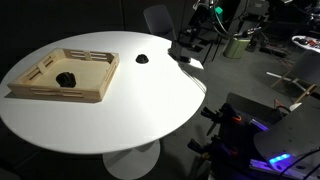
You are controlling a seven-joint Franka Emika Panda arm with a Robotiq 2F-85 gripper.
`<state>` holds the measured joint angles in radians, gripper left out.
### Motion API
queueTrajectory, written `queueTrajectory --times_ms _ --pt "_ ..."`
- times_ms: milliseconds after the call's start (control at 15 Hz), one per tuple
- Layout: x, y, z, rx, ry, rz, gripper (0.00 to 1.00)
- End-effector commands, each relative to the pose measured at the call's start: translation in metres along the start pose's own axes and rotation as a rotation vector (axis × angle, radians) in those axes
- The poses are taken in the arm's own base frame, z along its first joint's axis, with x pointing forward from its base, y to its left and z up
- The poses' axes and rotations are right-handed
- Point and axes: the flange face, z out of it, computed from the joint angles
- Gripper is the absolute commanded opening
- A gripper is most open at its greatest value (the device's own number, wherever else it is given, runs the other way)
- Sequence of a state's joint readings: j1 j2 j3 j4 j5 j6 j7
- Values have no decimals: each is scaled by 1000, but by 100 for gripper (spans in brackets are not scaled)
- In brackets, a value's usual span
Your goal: Pick up the rightmost black object and flip it to the left, put the black object back onto the table
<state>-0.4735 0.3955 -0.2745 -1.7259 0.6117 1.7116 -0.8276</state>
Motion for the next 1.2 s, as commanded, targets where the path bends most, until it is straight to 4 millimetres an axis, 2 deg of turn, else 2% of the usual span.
queueTrajectory --times_ms 0,400,733,800,933,1133 --pt "8 3 2 40 -6 -29 100" --pt "6 3 19 112 -35 -32 100" --pt "1 5 24 182 -49 -44 98" --pt "1 5 24 191 -51 -45 74" --pt "0 5 23 200 -54 -45 71" --pt "0 4 22 205 -60 -47 48"
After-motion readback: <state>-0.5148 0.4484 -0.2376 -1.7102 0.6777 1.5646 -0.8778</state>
